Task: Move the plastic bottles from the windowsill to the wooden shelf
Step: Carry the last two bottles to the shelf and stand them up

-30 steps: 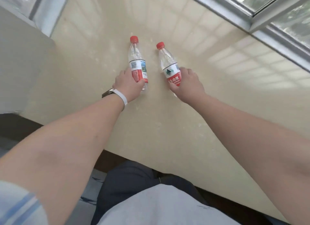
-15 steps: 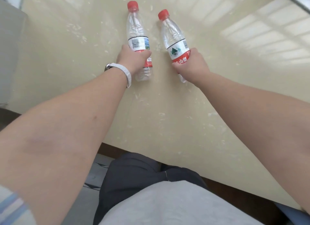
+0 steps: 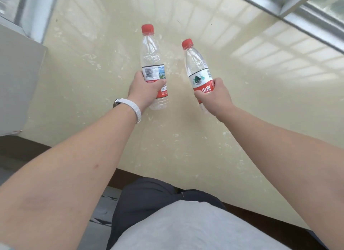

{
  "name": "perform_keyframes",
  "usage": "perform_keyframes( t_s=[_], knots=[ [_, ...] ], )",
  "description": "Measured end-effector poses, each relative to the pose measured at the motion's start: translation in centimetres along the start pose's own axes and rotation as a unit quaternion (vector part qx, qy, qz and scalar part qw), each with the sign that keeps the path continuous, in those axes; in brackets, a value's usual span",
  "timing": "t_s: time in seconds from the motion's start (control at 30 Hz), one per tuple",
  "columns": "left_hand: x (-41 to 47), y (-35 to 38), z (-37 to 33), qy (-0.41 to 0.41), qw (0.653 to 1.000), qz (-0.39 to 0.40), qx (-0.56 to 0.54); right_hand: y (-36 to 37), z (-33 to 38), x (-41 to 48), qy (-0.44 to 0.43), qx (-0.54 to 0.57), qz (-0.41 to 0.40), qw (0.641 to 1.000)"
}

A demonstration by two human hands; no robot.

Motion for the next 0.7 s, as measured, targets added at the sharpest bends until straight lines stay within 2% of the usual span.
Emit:
perform_keyframes(
  t_s=[0.3, 0.7],
  knots=[
    [-9.5, 0.5, -2.6, 0.086, 0.996, 0.026, 0.0, -5.1, 3.9, -7.6, -0.074, 0.082, -0.071, 0.991],
    [-27.5, 0.8, -2.2, 0.219, 0.975, 0.022, 0.012, -15.2, 5.8, -20.9, -0.211, 0.22, -0.149, 0.941]
  ],
)
Point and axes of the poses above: each hand's wrist, its own x-axis towards the middle knuckle, its own y-axis out of the palm, z = x × y, the point moved 6 cm from there along x, towards the middle knuckle, and after that the axes turned 14 degrees about -y, right-handed, at the moved point
